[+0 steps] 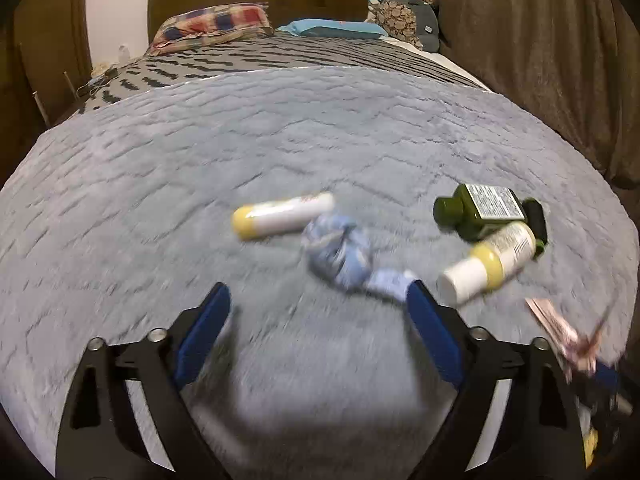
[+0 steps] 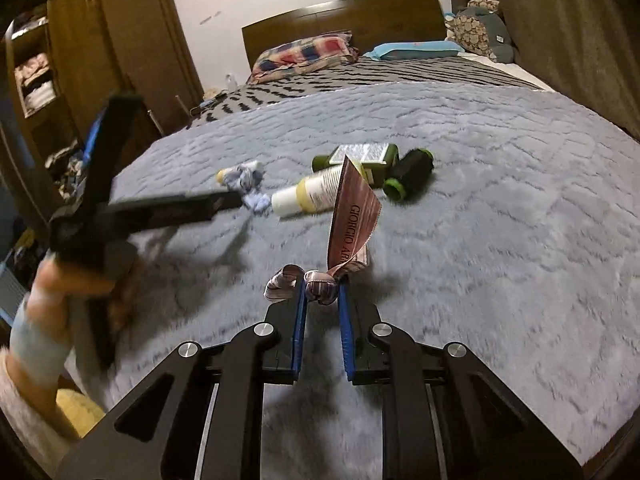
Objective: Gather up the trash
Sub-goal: 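Grasp the pink paper wrapper with the right tool while the left tool grasps the blue-white cloth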
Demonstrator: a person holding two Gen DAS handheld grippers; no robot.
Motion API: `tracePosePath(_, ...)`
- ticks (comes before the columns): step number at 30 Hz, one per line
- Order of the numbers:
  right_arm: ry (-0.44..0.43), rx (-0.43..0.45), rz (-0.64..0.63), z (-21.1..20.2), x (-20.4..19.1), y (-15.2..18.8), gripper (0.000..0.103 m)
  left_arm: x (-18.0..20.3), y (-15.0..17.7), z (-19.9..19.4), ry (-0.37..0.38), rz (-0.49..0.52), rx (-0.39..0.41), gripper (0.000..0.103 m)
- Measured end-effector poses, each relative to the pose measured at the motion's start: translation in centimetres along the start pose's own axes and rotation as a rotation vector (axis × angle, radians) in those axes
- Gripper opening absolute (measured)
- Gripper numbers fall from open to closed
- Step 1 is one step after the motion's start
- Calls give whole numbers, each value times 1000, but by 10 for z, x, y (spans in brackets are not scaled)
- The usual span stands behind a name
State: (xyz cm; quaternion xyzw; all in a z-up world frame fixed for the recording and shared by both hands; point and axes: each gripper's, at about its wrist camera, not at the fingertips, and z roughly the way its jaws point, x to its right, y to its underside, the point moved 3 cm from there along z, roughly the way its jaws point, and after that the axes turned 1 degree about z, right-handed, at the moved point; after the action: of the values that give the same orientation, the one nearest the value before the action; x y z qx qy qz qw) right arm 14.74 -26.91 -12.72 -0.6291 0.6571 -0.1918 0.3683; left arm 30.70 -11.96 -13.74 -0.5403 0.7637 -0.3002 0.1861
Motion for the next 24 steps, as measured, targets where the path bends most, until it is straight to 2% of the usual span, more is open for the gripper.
tracePosePath(2,-3,-3,0,0,0,4,17,4,-6,9,13,5,-14,75)
tracePosePath(4,0,0,-3,0,0,7,17,7,-10,19,28,5,-32,57)
tracePosePath(7,7,4,-7,-2,-3,8,17,10,-14,29,24,11,-56,38)
tracePosePath(10,9,6,-11,-5,-5,10,17,9,-12,24,33,8,-51,25)
tracePosePath(16,-1,25,-16,-19,-13,12,17,10,8,-4,20,32,-28,23)
tracePosePath(24,-23,40,-40,-47,-33,27,17,5,70,-86,53,37,34,22)
